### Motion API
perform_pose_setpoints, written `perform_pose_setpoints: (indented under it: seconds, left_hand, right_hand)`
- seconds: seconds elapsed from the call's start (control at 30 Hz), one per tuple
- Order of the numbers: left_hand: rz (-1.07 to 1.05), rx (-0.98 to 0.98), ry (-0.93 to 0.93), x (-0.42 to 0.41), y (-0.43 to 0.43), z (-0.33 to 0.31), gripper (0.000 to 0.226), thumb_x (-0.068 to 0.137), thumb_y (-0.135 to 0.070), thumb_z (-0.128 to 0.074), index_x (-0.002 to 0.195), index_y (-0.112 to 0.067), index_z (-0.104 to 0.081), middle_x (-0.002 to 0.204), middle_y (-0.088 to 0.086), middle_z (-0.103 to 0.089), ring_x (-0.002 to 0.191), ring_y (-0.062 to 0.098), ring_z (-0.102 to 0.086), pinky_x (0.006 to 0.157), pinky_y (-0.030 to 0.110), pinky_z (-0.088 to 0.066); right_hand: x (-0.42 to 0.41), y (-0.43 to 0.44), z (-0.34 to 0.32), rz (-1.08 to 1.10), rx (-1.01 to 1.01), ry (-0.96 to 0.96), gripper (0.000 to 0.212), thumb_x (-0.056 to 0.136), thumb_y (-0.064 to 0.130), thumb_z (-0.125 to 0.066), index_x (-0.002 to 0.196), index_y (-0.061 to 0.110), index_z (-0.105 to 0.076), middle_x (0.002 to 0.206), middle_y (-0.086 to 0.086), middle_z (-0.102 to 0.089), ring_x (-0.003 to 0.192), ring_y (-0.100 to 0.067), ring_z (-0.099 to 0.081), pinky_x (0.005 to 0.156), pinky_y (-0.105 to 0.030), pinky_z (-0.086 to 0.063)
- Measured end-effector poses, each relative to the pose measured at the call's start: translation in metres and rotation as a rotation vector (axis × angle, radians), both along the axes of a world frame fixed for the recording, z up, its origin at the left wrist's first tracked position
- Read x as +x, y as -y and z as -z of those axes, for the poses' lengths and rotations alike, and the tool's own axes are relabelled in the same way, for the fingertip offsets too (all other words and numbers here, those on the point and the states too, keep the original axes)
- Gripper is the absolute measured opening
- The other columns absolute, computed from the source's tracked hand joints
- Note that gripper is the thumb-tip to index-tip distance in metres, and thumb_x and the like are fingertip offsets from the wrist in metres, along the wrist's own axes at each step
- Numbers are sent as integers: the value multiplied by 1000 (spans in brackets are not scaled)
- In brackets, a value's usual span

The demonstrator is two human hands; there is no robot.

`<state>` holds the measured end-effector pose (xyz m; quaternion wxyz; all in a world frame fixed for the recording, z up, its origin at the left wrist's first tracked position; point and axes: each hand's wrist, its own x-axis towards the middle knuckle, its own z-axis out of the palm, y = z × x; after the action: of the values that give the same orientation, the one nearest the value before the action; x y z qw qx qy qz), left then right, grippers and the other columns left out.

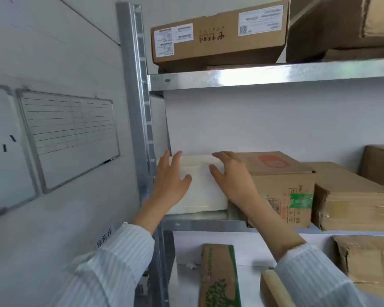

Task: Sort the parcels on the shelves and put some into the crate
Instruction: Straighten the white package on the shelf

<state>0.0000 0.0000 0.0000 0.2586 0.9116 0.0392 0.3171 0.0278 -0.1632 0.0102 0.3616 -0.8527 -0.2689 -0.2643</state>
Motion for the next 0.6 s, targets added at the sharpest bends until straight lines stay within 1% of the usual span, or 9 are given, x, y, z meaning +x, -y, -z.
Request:
perform_pose_setpoints:
  seconds: [0.1, 0.2, 0.27, 0.37, 0.47, 0.6]
  left_hand:
    - [-49, -39, 31, 16, -3, -7, 59, 99, -37, -44, 150, -24, -19, 161, 5, -4, 148, 24, -3, 119, 43, -12]
    - [-108, -166, 40, 36, -1, -12, 58, 100, -42, -34, 151, -17, -19, 161, 9, -6, 148, 26, -3, 119, 45, -10]
    - [-179, -203, 38, 46, 0, -16, 58, 100, -40, -34, 150, -14, -20, 161, 12, -5, 148, 30, -2, 119, 47, -11]
    - [-267, -252, -25, 53, 5, -20, 59, 99, -37, -37, 149, -12, -19, 160, 14, 3, 147, 35, 3, 116, 47, -9]
    - [-302, -254, -113, 61, 7, -28, 58, 99, -35, -38, 149, -12, -17, 160, 14, 11, 146, 37, 6, 115, 49, -9]
    - [-299, -257, -215, 71, -5, -38, 56, 98, -28, -37, 148, -11, -16, 159, 11, 15, 145, 41, 3, 113, 51, -17]
  right_hand:
    - [14, -8, -4, -1, 17, -53, 44, 98, 25, -51, 139, 9, -48, 144, -8, -46, 128, -22, -46, 101, -25, -34]
    - [31, -13, -7, 1, 14, -167, 46, 100, 24, -47, 143, 8, -42, 145, -11, -45, 131, -23, -43, 100, -22, -28]
    - [42, -17, -10, -15, 22, -251, 49, 102, 23, -42, 147, 6, -35, 145, -15, -44, 133, -26, -40, 104, -26, -28]
    - [57, -24, -10, -10, 41, -353, 50, 103, 24, -37, 147, 2, -29, 148, -19, -36, 134, -31, -37, 106, -32, -29]
    - [64, -30, -11, 32, 75, -405, 51, 103, 26, -36, 146, -1, -29, 146, -21, -37, 132, -34, -37, 107, -36, -30]
    - [67, -32, -14, 38, 95, -471, 50, 103, 28, -38, 143, 0, -31, 142, -24, -41, 129, -36, -43, 103, -36, -35]
